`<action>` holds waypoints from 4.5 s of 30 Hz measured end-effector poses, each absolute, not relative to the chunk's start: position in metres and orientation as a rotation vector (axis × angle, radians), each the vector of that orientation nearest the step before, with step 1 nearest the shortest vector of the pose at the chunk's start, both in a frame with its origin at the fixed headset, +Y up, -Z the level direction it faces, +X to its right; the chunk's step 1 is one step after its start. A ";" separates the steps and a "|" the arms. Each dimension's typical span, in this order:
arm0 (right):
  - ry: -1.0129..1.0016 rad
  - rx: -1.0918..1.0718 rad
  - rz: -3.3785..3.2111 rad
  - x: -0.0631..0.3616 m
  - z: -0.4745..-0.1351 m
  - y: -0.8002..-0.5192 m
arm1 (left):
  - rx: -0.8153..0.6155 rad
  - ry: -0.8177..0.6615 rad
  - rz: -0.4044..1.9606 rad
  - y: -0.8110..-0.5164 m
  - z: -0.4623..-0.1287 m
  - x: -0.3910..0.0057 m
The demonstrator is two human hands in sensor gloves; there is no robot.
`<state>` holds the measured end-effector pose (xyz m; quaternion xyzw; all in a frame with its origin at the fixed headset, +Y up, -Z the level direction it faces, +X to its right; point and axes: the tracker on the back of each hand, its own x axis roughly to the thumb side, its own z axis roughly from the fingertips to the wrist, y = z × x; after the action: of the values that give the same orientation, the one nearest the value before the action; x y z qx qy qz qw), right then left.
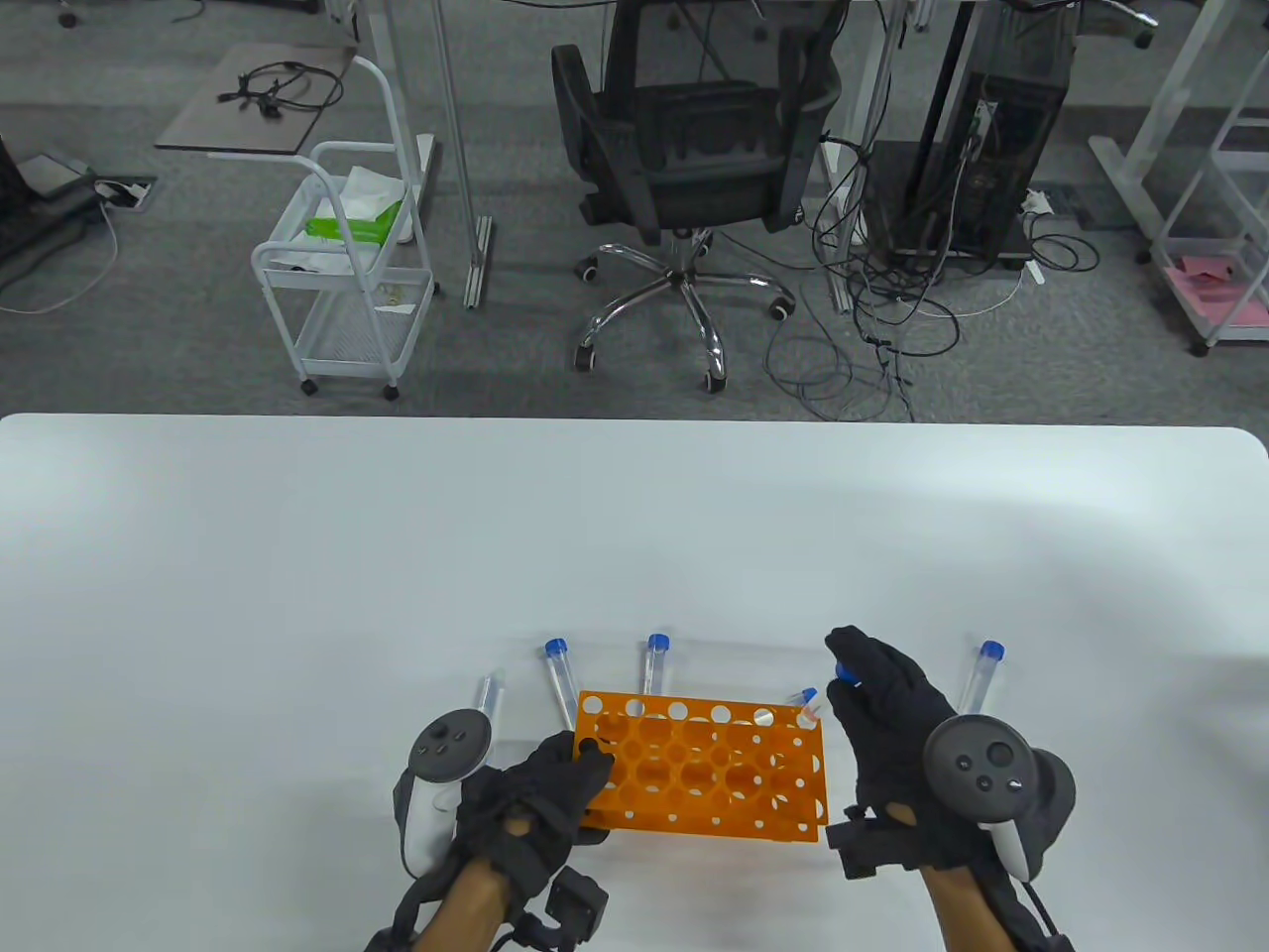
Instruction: Insert test tubes into test tube rack (6 test tubes)
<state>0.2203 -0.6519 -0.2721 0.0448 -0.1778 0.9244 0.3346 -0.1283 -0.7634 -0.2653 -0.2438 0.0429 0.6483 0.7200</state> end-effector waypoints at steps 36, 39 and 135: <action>-0.150 0.200 2.423 0.211 -0.283 -0.682 | -0.515 0.101 1.418 -0.761 -0.266 -0.133; -0.159 0.187 2.401 0.217 -0.285 -0.681 | -0.514 0.103 1.421 -0.761 -0.266 -0.134; -0.192 -0.043 2.633 0.236 -0.314 -0.683 | -0.473 0.180 1.486 -0.759 -0.272 -0.154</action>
<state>0.2363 -0.6832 -0.3142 -0.0159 -0.0706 0.9660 0.2481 -0.1543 -0.7590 -0.2717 -0.2128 0.0810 0.6691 0.7074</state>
